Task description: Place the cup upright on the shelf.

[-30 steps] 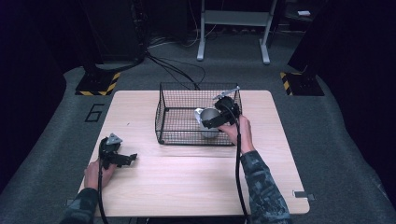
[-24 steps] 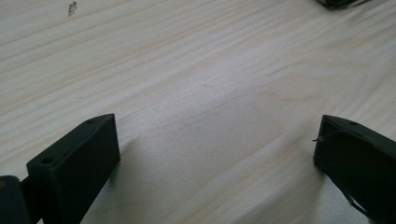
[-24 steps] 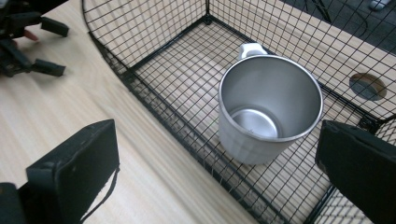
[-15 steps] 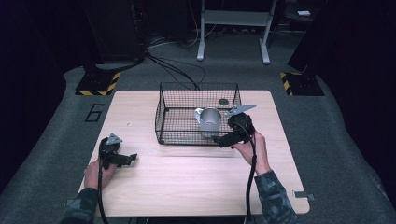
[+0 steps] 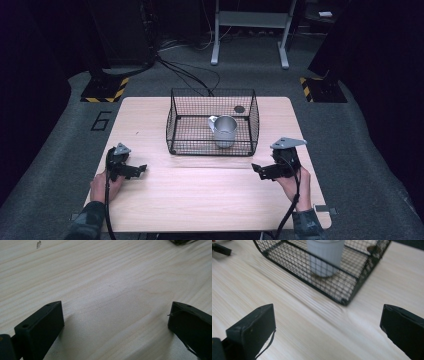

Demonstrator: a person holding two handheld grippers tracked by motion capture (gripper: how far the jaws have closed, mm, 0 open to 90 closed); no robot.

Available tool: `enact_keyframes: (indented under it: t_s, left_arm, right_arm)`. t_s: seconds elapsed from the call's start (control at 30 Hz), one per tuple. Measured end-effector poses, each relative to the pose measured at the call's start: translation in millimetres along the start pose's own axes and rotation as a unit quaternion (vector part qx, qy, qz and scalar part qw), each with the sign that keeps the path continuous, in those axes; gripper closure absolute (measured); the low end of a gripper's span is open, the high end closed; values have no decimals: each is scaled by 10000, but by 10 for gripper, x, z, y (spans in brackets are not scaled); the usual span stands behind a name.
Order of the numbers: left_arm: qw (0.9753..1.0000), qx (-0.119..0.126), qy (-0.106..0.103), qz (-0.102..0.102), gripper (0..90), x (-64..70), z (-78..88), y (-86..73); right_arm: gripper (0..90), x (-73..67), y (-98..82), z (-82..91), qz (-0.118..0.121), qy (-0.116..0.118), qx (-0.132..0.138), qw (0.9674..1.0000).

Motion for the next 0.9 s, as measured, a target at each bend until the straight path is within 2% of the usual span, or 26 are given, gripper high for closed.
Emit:
enact_keyframes:
  t_s: [0.27,0.33,0.57,0.6,0.67,0.73,0.83,0.9]
  left_arm:
    - [10000,-1,0,-1,3,0,0,0]
    - [10000,1,-1,1,3,0,0,0]
    - [10000,1,1,1,3,0,0,0]
    - [10000,-1,0,0,3,0,0,0]
    - [10000,-1,0,-1,3,0,0,0]
    - [10000,0,9,1,3,0,0,0]
    - [10000,0,1,1,3,0,0,0]
    - [10000,-2,1,2,3,0,0,0]
  right_arm:
    - [0,305,-608,-74,-663,-238,-88,9975]
    - [0,368,-749,-114,-841,-233,-102,9961]
    - [0,584,-1153,-303,-1236,-457,-321,9908]
    - [0,620,-1198,-336,-1193,-516,-318,9910]
    - [0,661,-1271,-401,-1294,-568,-374,9893]
    - [0,692,-1318,-439,-1167,-799,-332,9894]
    - [0,697,-1332,-469,-1114,-1047,-296,9878]
    - [0,712,-1327,-471,-1050,-998,-310,9890]
Point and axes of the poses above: each handheld gripper's, and its own axes: z roughly backward along the jaws, y roughly out of its top, x roughly to its right, the point moved 3 cm from there along -z, roughly forward along the jaws, and after that the axes turned 5 degrees about -x, right-handed, at the moved point
